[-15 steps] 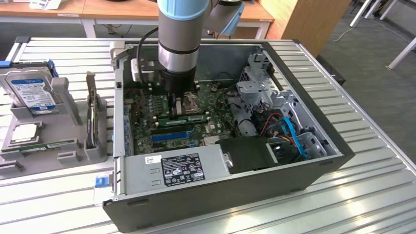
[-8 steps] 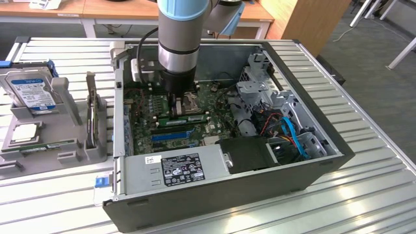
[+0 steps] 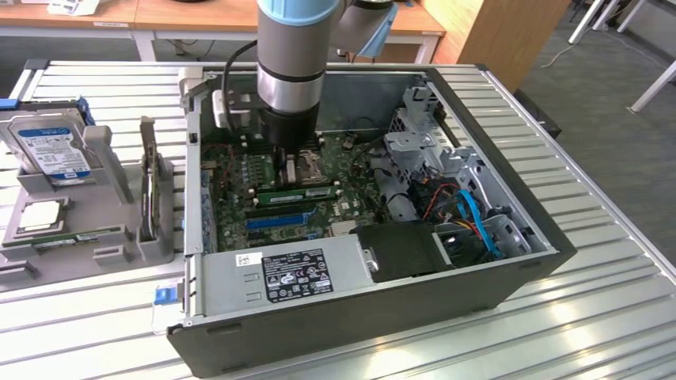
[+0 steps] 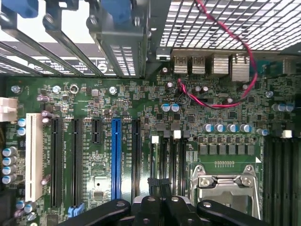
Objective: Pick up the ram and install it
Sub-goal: 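Press down the ram until it locks into place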
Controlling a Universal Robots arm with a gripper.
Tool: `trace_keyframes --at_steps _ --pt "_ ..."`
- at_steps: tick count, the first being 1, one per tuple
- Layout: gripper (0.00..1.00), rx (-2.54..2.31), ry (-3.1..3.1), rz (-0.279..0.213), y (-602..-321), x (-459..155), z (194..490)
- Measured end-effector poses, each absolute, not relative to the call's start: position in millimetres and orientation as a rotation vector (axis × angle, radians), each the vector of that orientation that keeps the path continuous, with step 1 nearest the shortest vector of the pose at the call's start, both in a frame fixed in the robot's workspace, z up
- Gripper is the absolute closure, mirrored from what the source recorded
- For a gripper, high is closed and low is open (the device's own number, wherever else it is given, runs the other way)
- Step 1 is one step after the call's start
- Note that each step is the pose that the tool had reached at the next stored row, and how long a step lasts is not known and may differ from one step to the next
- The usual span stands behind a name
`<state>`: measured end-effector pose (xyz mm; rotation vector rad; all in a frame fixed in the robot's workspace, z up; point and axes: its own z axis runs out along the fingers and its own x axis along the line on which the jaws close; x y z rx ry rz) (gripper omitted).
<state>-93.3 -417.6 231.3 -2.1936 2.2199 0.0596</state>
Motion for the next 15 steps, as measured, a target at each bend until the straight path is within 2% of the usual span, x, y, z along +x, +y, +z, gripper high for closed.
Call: trace_keyframes --at_steps 15 --pt "0.90 -2.194 2.220 0.060 -418 -93 268"
